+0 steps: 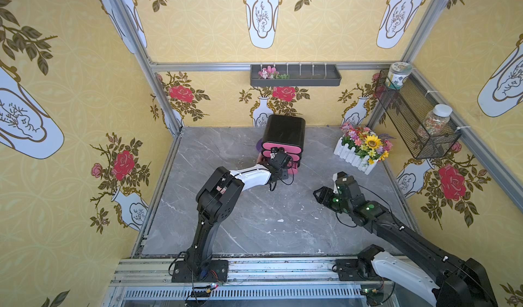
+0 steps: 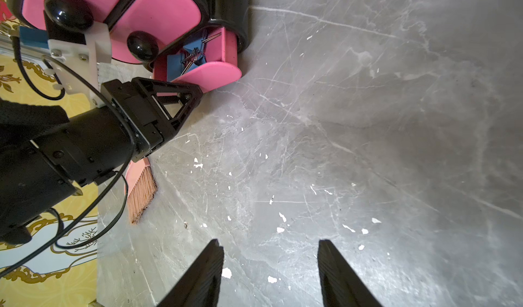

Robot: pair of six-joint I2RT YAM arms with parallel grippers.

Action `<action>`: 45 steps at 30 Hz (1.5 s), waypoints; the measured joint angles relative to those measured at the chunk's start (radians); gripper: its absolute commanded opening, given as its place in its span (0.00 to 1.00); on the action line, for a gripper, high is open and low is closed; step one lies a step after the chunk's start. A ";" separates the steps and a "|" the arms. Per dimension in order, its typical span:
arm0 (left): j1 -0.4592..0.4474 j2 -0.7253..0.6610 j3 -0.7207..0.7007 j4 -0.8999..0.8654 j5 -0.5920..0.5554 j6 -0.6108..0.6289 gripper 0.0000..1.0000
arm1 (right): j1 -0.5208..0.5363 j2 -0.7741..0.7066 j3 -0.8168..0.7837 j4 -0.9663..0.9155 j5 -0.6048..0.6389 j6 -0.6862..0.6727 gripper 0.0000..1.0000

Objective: Put the binder clips in the drawer according to color
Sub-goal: Close the drawer in the storage box.

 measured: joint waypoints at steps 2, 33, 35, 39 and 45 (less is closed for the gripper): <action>0.001 0.005 0.002 0.008 -0.009 0.008 0.39 | -0.002 0.000 0.000 -0.001 0.000 0.000 0.58; 0.001 0.056 0.072 0.109 0.031 0.087 0.61 | -0.015 0.004 -0.022 -0.004 -0.011 -0.003 0.58; 0.001 0.026 0.026 0.128 0.030 0.074 0.62 | -0.016 0.013 -0.022 -0.003 -0.011 -0.004 0.58; -0.006 -0.072 -0.092 0.172 0.029 0.063 0.64 | -0.016 0.046 -0.021 0.010 -0.011 -0.008 0.57; -0.035 -0.286 -0.272 0.211 0.006 0.029 0.65 | -0.018 0.176 0.030 0.099 -0.021 -0.018 0.12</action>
